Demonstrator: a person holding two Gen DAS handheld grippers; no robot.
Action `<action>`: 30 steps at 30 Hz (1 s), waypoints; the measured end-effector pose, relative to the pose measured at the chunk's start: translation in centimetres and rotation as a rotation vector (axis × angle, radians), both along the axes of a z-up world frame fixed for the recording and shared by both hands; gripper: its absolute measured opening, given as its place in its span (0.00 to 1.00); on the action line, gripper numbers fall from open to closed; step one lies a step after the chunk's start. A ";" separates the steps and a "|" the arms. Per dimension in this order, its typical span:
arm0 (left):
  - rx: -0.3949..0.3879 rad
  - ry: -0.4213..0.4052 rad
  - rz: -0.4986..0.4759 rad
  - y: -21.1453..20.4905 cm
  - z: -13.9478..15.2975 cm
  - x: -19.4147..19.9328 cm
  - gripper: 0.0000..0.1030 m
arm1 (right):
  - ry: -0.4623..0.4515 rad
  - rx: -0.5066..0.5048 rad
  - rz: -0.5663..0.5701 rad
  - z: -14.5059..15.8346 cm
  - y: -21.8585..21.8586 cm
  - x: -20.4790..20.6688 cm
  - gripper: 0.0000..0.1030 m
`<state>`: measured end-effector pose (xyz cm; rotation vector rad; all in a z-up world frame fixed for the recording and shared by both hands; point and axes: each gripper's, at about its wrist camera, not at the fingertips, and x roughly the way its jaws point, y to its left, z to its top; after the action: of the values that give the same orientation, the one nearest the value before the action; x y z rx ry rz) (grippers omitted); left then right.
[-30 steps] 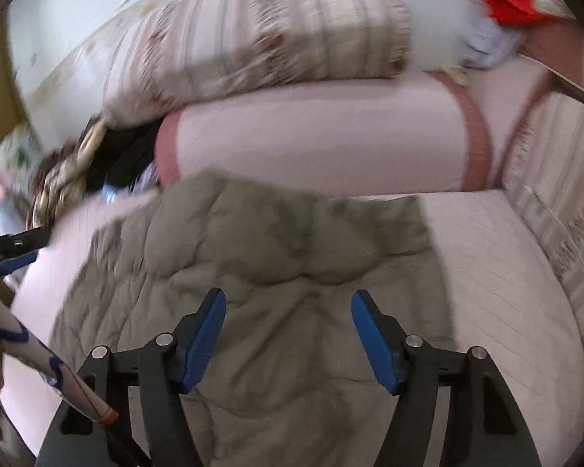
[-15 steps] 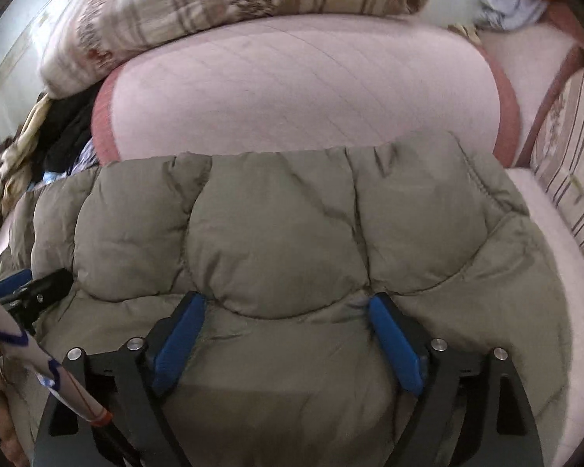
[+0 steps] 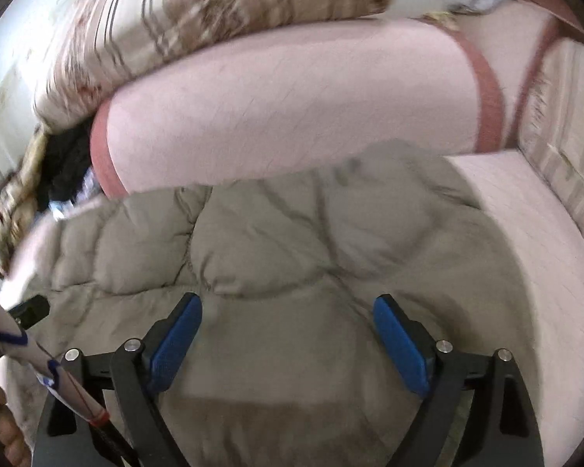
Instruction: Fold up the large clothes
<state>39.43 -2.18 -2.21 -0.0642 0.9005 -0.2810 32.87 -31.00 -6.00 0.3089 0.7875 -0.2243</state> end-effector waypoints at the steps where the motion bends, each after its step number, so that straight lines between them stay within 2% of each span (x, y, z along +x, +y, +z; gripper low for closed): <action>1: -0.016 -0.003 0.011 1.6 0.5 -0.8 0.83 | -0.012 0.030 -0.001 0.5 -0.5 -1.4 0.90; 5: -0.101 0.000 0.064 8.3 1.2 -4.0 0.83 | -0.039 0.094 -0.028 1.5 -3.2 -8.0 0.91; 8: -0.178 0.035 0.113 13.1 0.0 -6.3 0.83 | -0.054 0.111 -0.099 1.1 -5.6 -13.2 0.95; 10: -0.228 0.066 0.128 15.4 -1.4 -7.3 0.83 | -0.047 0.130 -0.146 -0.2 -7.2 -15.8 0.99; 13: -0.305 0.114 0.118 17.6 -4.2 -7.9 0.83 | -0.012 0.266 -0.210 -3.6 -10.0 -18.1 0.99; 16: -0.417 0.156 0.054 18.1 -6.5 -7.3 0.83 | -0.001 0.414 -0.209 -6.6 -11.8 -17.9 1.00; 20: -0.574 0.245 -0.060 17.2 -9.2 -4.7 0.87 | 0.004 0.521 -0.096 -8.2 -11.9 -15.2 1.00; 22: -0.585 0.253 -0.088 16.3 -10.3 -3.5 0.97 | 0.007 0.567 -0.035 -9.1 -11.5 -13.3 1.00; 23: -0.577 0.251 -0.099 15.8 -10.7 -3.2 0.99 | 0.010 0.596 -0.004 -9.7 -11.3 -12.3 1.00; 26: -0.514 0.226 -0.104 14.4 -10.5 -3.2 0.99 | -0.010 0.602 0.018 -10.1 -10.9 -10.1 1.00; 27: -0.506 0.222 -0.107 14.2 -10.3 -3.4 0.95 | -0.014 0.620 0.024 -10.2 -10.8 -9.7 0.94; 28: -0.487 0.219 -0.106 13.8 -9.8 -3.8 0.85 | -0.020 0.650 0.029 -10.4 -10.7 -9.7 0.76; 29: -0.481 0.219 -0.102 13.5 -9.4 -3.9 0.81 | -0.029 0.703 0.041 -10.5 -10.8 -9.7 0.72; 30: -0.484 0.216 -0.102 13.5 -9.1 -4.0 0.74 | -0.037 0.736 0.034 -10.4 -10.9 -10.0 0.62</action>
<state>35.46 11.30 -11.35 -0.5052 1.0353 -0.5916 22.84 -41.87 -16.43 0.9891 0.8167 0.1150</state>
